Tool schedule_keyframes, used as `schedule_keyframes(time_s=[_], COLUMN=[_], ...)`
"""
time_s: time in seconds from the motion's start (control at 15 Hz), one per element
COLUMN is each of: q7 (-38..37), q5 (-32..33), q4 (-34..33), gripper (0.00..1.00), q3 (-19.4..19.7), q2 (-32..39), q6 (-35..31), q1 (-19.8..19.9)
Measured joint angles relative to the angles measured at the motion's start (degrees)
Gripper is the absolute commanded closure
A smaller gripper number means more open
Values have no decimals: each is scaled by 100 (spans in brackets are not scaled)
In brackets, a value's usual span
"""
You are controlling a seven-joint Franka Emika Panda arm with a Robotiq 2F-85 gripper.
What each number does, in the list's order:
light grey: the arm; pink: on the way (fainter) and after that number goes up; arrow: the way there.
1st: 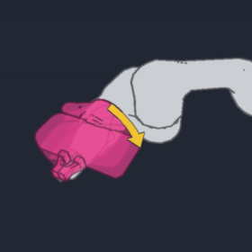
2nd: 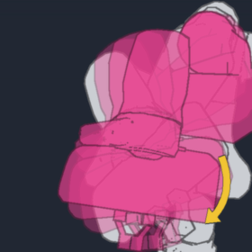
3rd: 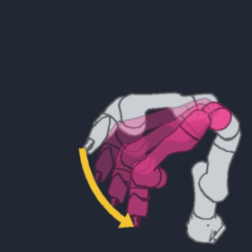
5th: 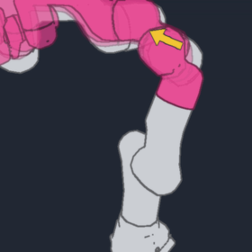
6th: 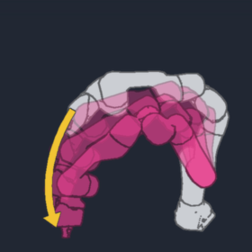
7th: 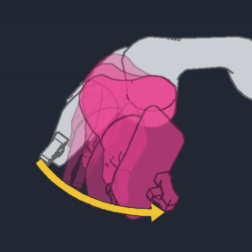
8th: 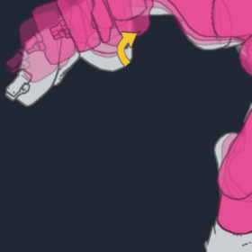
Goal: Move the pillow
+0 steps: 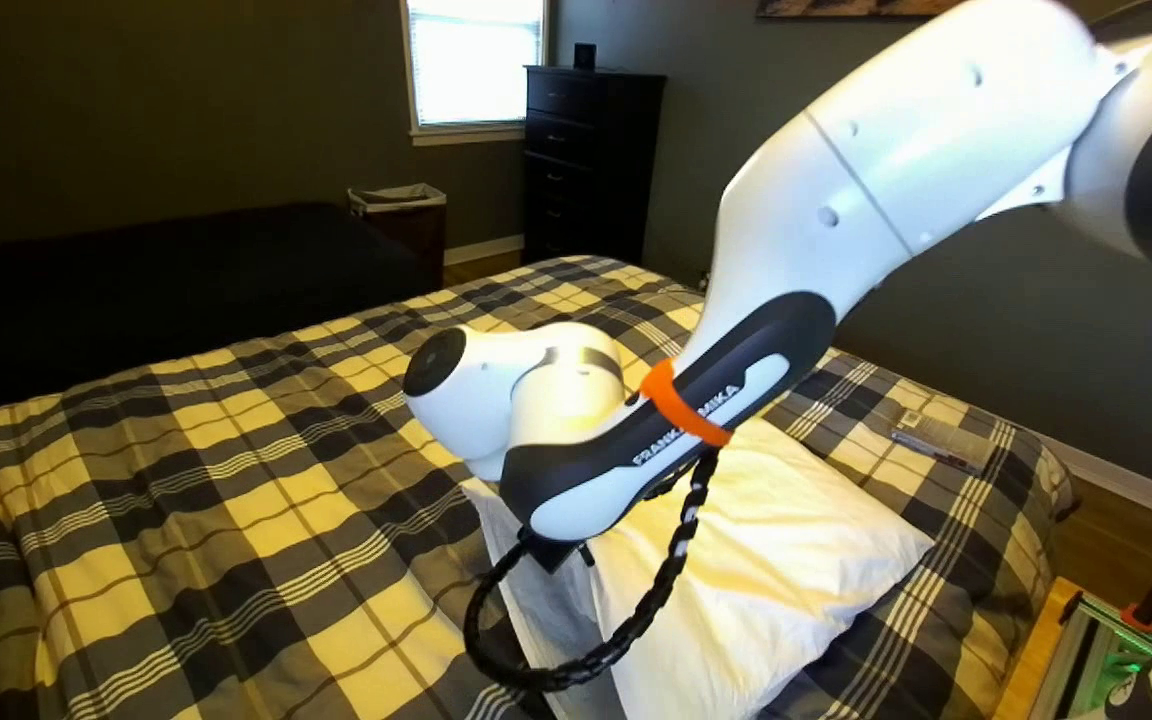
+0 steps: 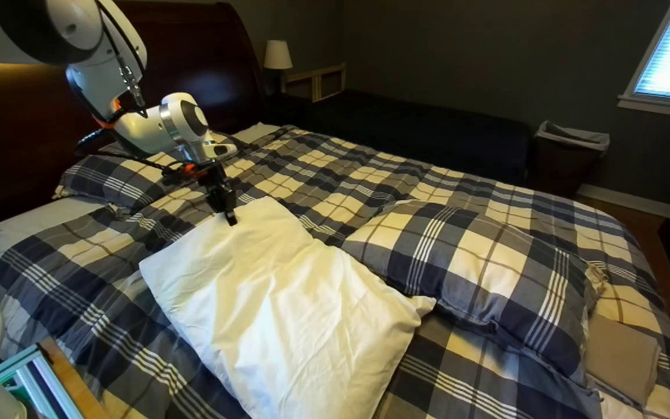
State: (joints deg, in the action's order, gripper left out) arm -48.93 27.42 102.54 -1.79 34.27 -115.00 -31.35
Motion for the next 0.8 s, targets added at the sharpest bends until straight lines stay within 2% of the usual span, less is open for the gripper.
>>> schedule_keyframes(time_s=[0.4, 0.8], q7=[467, 709], q5=[-52, -653], q4=[740, 1003], gripper=[97, 97], q3=[-275, -735], q2=[-1465, -2608], q6=[335, 852], q1=[362, 730])
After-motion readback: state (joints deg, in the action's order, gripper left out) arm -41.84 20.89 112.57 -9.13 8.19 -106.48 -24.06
